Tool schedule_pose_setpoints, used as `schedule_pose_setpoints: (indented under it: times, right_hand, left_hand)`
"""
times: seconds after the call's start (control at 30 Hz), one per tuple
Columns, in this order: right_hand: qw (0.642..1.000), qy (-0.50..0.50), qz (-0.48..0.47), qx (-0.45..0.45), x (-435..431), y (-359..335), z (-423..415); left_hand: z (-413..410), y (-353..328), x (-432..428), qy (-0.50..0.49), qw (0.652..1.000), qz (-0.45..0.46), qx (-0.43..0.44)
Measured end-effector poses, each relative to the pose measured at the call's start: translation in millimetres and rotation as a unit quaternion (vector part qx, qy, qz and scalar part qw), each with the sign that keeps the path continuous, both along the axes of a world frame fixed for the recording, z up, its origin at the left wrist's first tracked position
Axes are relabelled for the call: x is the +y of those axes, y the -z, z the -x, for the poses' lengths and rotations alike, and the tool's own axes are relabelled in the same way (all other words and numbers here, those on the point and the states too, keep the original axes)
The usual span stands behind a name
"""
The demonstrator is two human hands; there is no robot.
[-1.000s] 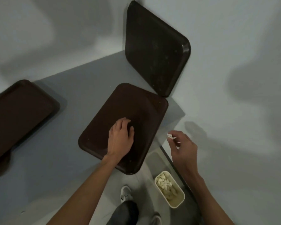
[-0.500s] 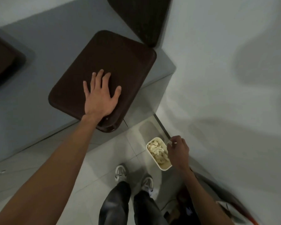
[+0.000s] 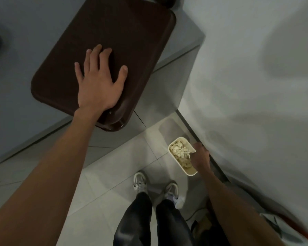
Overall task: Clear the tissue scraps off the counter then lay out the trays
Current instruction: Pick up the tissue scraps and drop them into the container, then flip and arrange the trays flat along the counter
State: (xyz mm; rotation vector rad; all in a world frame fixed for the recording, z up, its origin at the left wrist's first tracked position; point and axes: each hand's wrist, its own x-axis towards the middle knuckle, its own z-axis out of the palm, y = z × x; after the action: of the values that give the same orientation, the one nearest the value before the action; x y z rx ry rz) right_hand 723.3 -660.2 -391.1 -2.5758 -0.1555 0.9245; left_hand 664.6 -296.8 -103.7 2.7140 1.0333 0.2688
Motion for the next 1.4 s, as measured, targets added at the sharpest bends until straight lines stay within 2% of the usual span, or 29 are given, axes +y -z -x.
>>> schedule_pose_setpoints:
  times: [0.17,0.3,0.5,0.7,0.9,1.07,1.23,1.4]
  right_hand:
    - [1.000,0.020,0.016,-0.002,-4,-5,-5]
    - [0.999,0.036,-0.008,-0.007,-7,-37,6]
    - [0.991,0.045,-0.103,-0.073,-1,-119,34]
    - [0.975,0.031,-0.170,-0.137,33,-231,50]
    - [0.960,0.011,-0.230,-0.162,75,-337,64]
    - [0.948,-0.017,-0.258,-0.185,112,-404,77]
    - [0.940,-0.039,-0.274,-0.199,151,-441,84]
    - [0.939,-0.061,-0.282,-0.190,179,-455,91]
  left_hand:
    - [1,2,0,-0.003,1.000,-0.002,-0.005]
    - [2,2,0,-0.003,1.000,0.002,0.001]
    - [5,-5,-3,-0.001,1.000,0.029,0.009]
    - [21,-31,-1,0.036,0.993,0.113,0.002]
    - [80,-82,-9,0.009,0.980,0.182,-0.079]
    - [146,-110,-10,-0.040,0.959,0.260,-0.103]
    - [206,-127,14,-0.072,0.954,0.250,-0.147]
    - [243,-133,42,-0.093,0.956,0.234,-0.148]
